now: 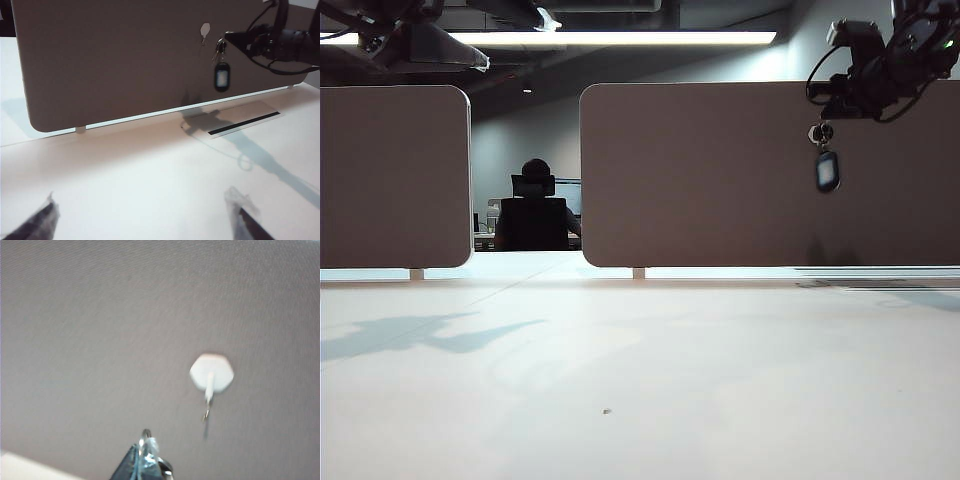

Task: Hang the bunch of keys on the hook.

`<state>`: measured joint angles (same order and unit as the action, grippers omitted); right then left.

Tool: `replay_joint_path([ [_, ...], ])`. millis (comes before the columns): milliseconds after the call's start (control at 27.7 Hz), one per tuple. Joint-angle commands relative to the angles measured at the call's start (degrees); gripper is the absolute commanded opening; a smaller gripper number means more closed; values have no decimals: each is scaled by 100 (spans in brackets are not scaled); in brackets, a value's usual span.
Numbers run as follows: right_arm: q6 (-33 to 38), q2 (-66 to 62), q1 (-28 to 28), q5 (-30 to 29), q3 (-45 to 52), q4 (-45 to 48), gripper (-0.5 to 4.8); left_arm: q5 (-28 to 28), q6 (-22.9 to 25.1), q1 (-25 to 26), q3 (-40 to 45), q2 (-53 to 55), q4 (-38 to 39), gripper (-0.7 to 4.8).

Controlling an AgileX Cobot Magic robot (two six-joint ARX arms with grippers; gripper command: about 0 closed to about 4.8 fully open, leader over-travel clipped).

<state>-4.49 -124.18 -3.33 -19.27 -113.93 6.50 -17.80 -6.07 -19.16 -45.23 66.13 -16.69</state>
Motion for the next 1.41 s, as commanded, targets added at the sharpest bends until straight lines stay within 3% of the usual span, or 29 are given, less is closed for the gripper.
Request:
replay_joint_path([
  [36,17,-337,7,7,-616,186,-2,22,7,-9,-44,-17,-79,479],
  [289,146,-1084,-2,210,-1731,-70,-2,22,7,-9,-44,-17,-79,479],
  [758,382,-1587,-203,389,-1777,332,-2,20,7,-9,-39,-17,245,479],
  [1119,595,-1576,-118,39,-1836,317,-2,20,11,-9,-39,-17,269,479],
  [1263,595,-1576,-109,-450,-1851,273,-2,20,11,-9,-37,-15,269,479],
  [1407,575,-1580,-116,-426,-1851,348,-2,20,11,-9,-39,-15,278,479],
])
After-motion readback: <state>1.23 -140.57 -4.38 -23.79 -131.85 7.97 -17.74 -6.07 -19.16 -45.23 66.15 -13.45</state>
